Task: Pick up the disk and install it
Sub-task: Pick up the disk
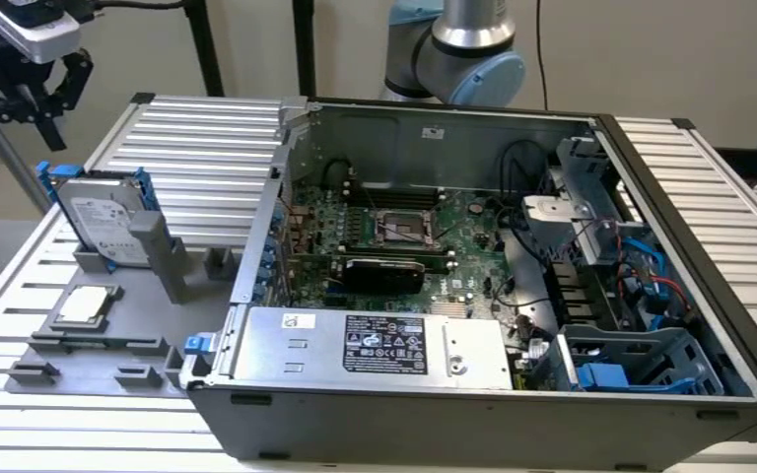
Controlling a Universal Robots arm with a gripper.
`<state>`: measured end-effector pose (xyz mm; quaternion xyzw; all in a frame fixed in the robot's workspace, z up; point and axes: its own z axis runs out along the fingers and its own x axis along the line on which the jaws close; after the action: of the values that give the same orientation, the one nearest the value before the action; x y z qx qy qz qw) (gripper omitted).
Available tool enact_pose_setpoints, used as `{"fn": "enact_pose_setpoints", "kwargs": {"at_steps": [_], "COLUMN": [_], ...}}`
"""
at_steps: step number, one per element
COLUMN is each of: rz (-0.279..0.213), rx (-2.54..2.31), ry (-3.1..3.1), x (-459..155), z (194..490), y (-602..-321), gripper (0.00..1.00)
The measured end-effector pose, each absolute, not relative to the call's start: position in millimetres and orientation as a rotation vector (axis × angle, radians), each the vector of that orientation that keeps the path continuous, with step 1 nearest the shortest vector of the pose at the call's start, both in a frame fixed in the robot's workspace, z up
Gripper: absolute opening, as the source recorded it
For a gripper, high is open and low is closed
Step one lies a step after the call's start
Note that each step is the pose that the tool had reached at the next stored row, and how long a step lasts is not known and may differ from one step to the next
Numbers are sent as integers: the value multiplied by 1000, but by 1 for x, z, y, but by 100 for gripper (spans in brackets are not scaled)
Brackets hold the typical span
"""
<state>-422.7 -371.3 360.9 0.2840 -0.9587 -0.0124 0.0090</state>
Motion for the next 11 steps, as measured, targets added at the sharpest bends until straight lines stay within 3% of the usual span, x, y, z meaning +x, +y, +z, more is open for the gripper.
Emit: {"fn": "enact_pose_setpoints", "kwargs": {"at_steps": [11], "rz": [-36], "rx": [1181], "ry": [-2889], "x": [-423], "z": [357], "y": [-371], "gripper": [0]}}
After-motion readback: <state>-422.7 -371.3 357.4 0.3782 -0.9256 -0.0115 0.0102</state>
